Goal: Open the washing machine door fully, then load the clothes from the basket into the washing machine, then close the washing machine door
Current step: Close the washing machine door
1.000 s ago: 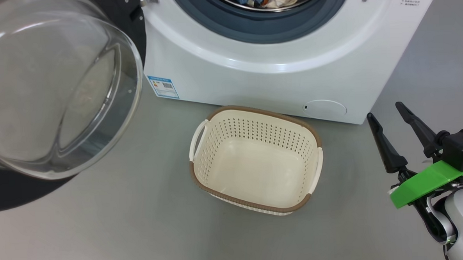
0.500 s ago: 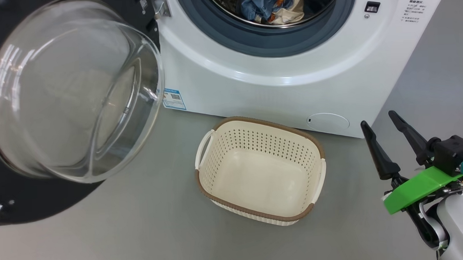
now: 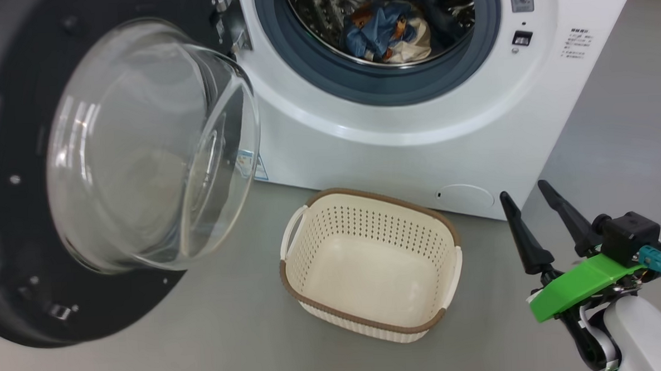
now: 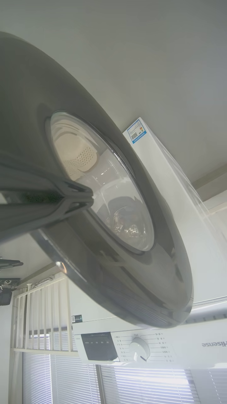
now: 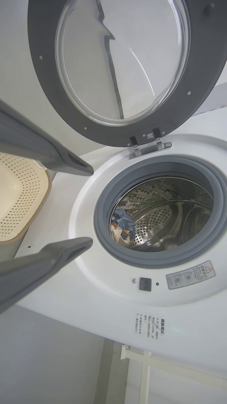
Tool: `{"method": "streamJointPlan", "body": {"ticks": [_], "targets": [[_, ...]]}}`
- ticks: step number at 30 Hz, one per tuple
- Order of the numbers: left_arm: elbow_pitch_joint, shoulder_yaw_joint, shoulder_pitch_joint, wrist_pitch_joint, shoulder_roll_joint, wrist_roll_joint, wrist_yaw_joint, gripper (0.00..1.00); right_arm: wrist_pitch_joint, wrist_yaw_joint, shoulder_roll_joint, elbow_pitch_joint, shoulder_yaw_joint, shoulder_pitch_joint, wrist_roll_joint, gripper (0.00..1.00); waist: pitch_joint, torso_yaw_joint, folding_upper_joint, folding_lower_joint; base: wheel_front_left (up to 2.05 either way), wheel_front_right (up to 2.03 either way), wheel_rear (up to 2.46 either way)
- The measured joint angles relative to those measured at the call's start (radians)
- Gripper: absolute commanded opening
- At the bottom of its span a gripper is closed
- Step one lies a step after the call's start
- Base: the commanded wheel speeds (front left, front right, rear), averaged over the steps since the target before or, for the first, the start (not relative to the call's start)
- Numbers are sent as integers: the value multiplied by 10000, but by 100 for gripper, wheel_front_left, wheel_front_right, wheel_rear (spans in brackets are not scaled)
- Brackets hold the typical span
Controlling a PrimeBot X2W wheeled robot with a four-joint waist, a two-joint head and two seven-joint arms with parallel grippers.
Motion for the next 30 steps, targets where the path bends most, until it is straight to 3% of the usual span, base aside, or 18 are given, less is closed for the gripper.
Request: {"method": "streamJointPlan", "body": {"ticks": [13,21,30], "targets": [[-3651,-468,1760,1407,-711,-458,1810,0,-2,0,522,56,-113,393,127,100,-516,-323,0,0,0,0,0],[-5189,-564,2295,1496,-1400,-644,2255,0,-2,0,548,58,-180,457,136,100,-635,-665,0,0,0,0,0],[-5565,-780,2442,1239,-2316,-968,2487,0,-2,0,593,58,-171,547,136,100,-775,-1212,0,0,0,0,0]]}}
